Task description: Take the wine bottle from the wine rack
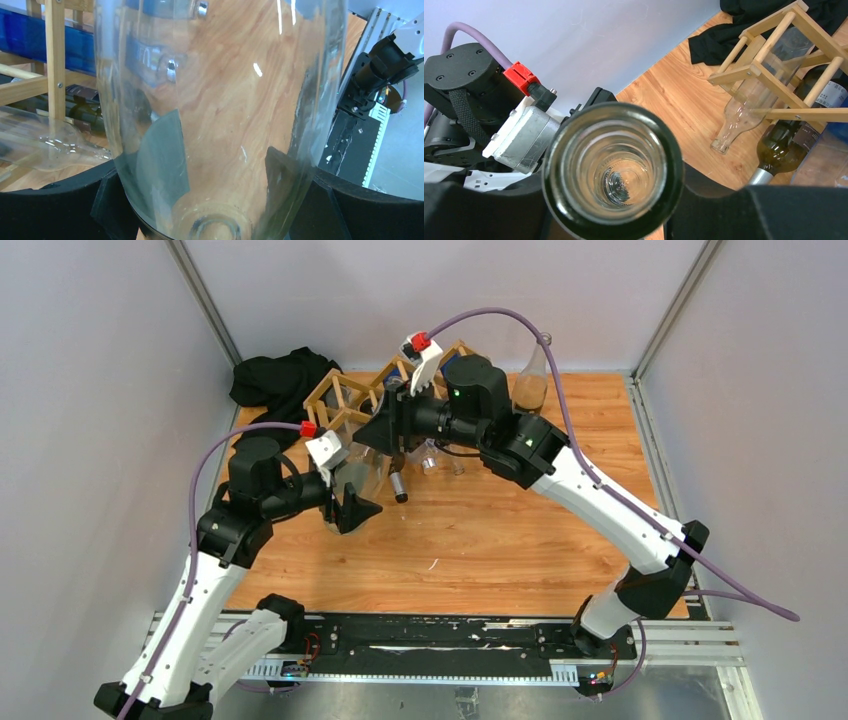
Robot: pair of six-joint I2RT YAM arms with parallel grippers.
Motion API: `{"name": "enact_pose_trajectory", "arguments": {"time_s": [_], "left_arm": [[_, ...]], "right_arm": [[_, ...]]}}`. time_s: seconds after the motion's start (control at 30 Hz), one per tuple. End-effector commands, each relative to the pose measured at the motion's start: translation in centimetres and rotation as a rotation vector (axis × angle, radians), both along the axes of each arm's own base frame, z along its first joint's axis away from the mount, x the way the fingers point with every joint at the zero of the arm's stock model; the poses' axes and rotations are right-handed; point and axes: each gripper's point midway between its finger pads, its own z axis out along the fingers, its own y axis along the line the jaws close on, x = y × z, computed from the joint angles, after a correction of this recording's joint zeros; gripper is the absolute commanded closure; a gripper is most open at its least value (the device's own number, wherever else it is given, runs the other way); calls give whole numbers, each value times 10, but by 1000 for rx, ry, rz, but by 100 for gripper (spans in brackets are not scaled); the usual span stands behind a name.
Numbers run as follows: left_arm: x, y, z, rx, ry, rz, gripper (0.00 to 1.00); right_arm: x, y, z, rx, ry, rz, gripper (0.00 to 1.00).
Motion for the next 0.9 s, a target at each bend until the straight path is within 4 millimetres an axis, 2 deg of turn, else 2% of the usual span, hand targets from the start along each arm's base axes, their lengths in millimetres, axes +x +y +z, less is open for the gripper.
{"name": "enact_pose_trajectory", "arguments": {"time_s": [0.0, 0.03, 0.07, 0.23, 0.4, 0.57, 0.87], "left_arm": [[0, -9, 44, -60, -142, -58, 23], [0, -9, 41, -52, -126, -60, 10], [1, -9, 39, -43, -107, -61, 1], [1, -7, 32, 8, -61, -73, 0], [-1, -5, 27, 76, -6, -99, 0], [3, 2, 21, 165, 59, -90, 0], [39, 20, 16, 305, 173, 21, 0]], "right_arm": [[9, -12, 8, -7, -25, -47, 100], [10, -14, 8, -9, -24, -46, 100], [11, -17, 8, -12, -21, -48, 100], [17, -36, 7, -17, -8, -71, 100], [27, -69, 1, -27, 4, -126, 100], [35, -119, -7, -77, 11, -217, 100], [51, -223, -26, -242, -14, -490, 100]]}}
